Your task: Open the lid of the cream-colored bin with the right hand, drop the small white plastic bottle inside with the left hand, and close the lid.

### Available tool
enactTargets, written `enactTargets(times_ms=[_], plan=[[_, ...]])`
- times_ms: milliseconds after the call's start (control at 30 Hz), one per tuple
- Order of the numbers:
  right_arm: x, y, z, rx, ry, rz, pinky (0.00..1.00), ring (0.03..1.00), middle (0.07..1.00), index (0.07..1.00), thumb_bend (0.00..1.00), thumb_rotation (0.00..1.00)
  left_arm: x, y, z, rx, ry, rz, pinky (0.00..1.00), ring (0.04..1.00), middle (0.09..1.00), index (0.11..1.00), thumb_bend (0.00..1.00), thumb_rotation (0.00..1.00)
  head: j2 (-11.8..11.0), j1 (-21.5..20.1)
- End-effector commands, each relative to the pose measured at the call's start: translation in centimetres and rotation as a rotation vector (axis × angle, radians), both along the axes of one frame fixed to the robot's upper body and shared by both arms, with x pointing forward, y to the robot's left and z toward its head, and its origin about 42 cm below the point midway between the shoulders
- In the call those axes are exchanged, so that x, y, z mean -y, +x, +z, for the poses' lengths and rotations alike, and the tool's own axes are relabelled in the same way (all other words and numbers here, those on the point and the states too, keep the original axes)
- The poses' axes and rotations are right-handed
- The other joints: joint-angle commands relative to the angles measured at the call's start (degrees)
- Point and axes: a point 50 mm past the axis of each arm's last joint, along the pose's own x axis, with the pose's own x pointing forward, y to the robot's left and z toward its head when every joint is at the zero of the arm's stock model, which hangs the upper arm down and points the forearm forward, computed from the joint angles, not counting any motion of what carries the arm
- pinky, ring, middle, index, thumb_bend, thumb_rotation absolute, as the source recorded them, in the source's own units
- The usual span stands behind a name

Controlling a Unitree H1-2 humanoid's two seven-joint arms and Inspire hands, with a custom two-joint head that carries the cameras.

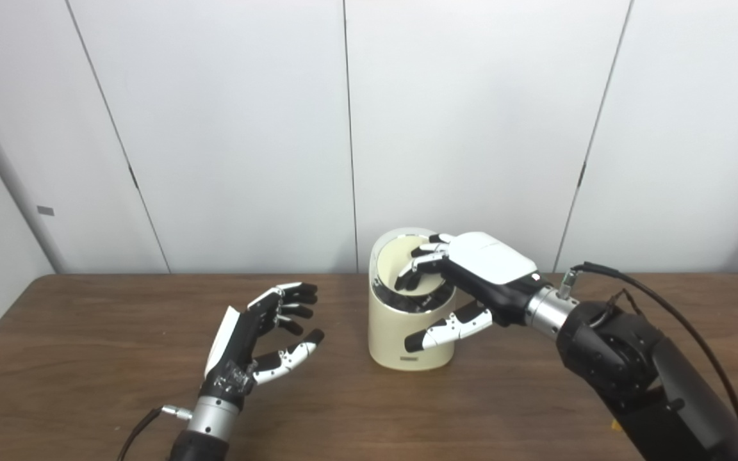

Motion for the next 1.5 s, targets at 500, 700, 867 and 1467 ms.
enactTargets(times_ms=[500,700,867,1467], plan=[[0.5,-0.4,0.6,-0.021,-0.05,-0.01,0.98,0.902,0.714,0.706,0.7,0.78,-0.2,0.6,1.7,0.062,-0.001,-0.012,0.56,0.667,0.723,0.738,0.47,0.05,0.01,-0.14],[0.3,-1.0,2.6,0.021,0.012,0.011,0.98,0.893,0.713,0.7,0.66,0.8,0.1,0.8,1.7,0.063,-0.002,-0.018,0.55,0.661,0.719,0.732,0.47,0.03,-0.32,-0.3],[0.7,-1.6,4.7,0.023,0.11,0.004,1.0,0.902,0.727,0.701,0.66,0.78,0.2,0.9,1.6,0.062,0.0,-0.018,0.56,0.663,0.717,0.73,0.47,0.02,-0.43,-0.24],[5.7,-1.5,1.2,0.028,0.568,-0.135,0.64,0.803,0.866,0.862,0.68,0.47,0.0,0.8,1.7,0.067,-0.01,-0.028,0.55,0.663,0.717,0.728,0.49,0.04,-0.37,-0.5]])
